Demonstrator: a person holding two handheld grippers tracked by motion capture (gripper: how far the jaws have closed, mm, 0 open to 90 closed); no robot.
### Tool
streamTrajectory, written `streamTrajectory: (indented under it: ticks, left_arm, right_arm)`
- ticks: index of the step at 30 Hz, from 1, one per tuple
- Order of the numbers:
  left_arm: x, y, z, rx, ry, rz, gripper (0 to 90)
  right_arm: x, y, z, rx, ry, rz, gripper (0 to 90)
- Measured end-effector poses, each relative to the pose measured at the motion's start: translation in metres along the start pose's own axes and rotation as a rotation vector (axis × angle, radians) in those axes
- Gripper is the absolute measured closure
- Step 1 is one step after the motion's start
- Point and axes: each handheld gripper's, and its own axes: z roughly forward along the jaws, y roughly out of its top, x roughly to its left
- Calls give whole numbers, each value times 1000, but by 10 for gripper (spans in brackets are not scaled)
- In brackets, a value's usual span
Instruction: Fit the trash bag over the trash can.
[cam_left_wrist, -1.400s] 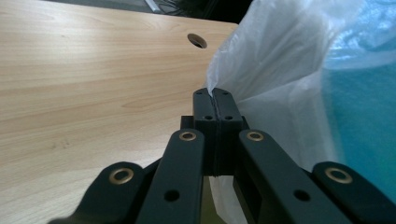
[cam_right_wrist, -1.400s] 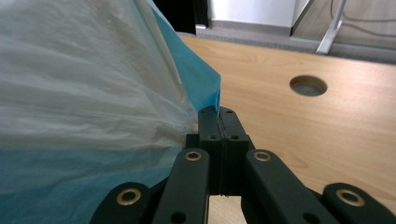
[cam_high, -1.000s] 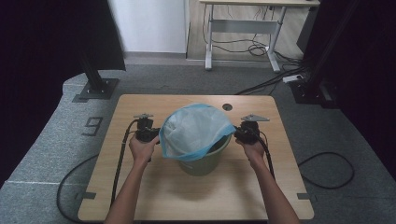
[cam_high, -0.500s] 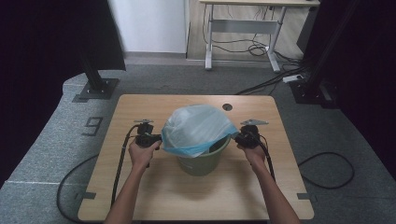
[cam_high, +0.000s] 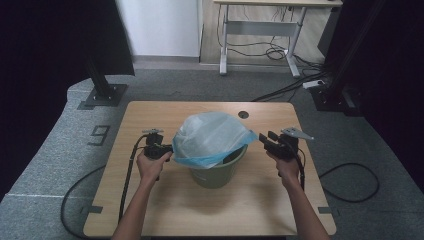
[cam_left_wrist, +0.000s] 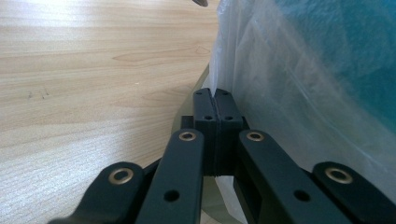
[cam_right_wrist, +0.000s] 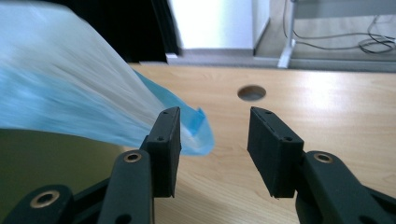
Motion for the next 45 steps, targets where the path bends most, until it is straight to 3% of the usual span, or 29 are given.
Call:
streamTrajectory:
  ticks: [4, 10, 12, 16, 18, 22, 25, 30, 32, 37, 45]
  left_arm:
    - [-2, 0, 0, -4, 2, 5, 899]
    - [-3, 1, -1, -6, 4, 4, 898]
    - [-3, 1, -2, -10, 7, 7, 898]
    - [-3, 1, -3, -13, 7, 5, 898]
    - [-4, 1, -3, -14, 5, 3, 898]
    - [-4, 2, -6, -21, 4, 5, 898]
    - [-4, 2, -10, -24, 8, 14, 898]
    - [-4, 3, -13, -33, 8, 14, 898]
    - [-5, 3, -13, -33, 8, 15, 898]
    - [-6, 4, -15, -42, 10, 19, 898]
    - [-8, 4, -17, -52, 16, 28, 899]
  right_arm:
    - [8, 8, -22, -40, 73, -24, 507]
    - [23, 19, -38, -57, 139, -52, 454]
    - [34, 28, -44, -60, 189, -58, 424]
    - [46, 34, -47, -53, 227, -75, 410]
    - [58, 38, -44, -22, 249, -87, 404]
    - [67, 37, -39, 12, 251, -102, 411]
    - [69, 32, -35, 41, 234, -117, 499]
    - [72, 30, -37, 31, 268, -101, 648]
    - [73, 30, -38, 29, 257, -102, 678]
    - [72, 33, -43, 21, 252, -96, 868]
    - [76, 29, -53, -8, 267, -111, 887]
